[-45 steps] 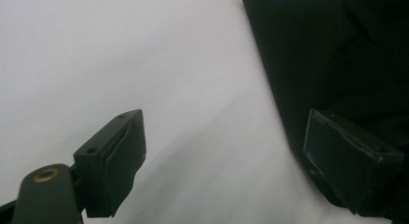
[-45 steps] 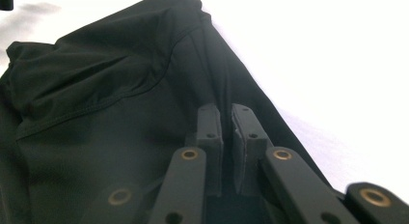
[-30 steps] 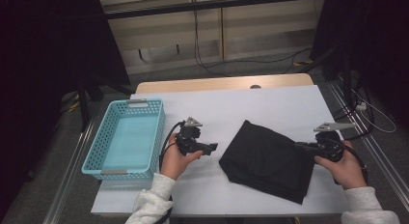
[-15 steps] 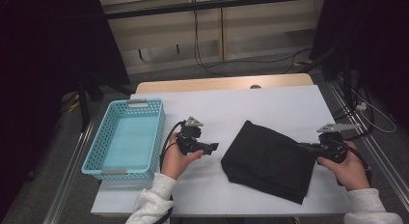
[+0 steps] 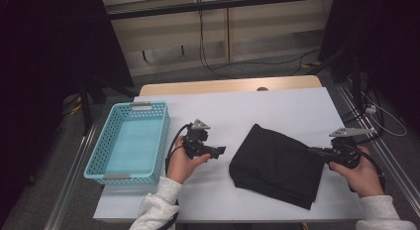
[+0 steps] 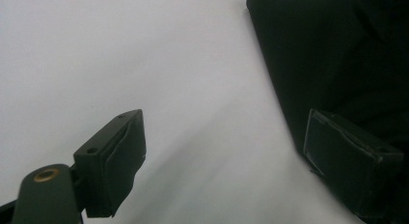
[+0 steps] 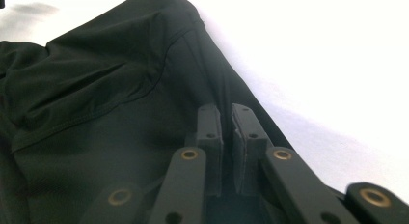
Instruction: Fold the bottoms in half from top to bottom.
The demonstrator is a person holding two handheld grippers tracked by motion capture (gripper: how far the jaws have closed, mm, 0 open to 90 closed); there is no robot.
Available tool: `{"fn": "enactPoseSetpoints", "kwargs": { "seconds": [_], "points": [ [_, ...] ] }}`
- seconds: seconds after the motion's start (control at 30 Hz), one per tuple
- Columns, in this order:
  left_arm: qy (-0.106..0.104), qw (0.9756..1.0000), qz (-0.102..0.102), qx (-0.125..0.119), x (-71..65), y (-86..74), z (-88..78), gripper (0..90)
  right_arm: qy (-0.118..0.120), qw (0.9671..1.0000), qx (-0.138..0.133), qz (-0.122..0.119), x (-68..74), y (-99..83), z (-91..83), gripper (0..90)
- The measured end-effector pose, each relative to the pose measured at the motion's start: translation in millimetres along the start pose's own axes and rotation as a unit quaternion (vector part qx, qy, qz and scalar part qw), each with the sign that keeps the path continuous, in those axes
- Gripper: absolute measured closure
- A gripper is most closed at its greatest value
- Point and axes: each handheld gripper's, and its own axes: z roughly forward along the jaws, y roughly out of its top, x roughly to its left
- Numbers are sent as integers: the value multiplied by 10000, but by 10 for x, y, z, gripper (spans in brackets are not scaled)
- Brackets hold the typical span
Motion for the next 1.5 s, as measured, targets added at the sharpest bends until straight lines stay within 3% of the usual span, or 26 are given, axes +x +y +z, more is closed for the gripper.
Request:
{"fn": "enactPoseSetpoints", "kwargs": {
  "seconds": [0.57,0.7,1.0,1.17,1.5],
  "points": [
    [25,10000,1,-16,0,8,-15,147,-90,9999,-93,54,-63,-34,-123,831],
    [8,10000,15,-12,-8,8,-11,147,-112,9999,23,13,-69,-58,-99,823],
    [-22,10000,15,40,-35,-25,-14,144,-330,9992,-134,-170,-6,-20,-32,536],
    [-51,10000,9,44,-79,-59,-23,138,-396,9990,-179,-98,38,-1,52,366],
    [-323,9993,104,154,-231,-136,18,123,-509,9984,-241,-103,88,17,134,220]
  ]
}}
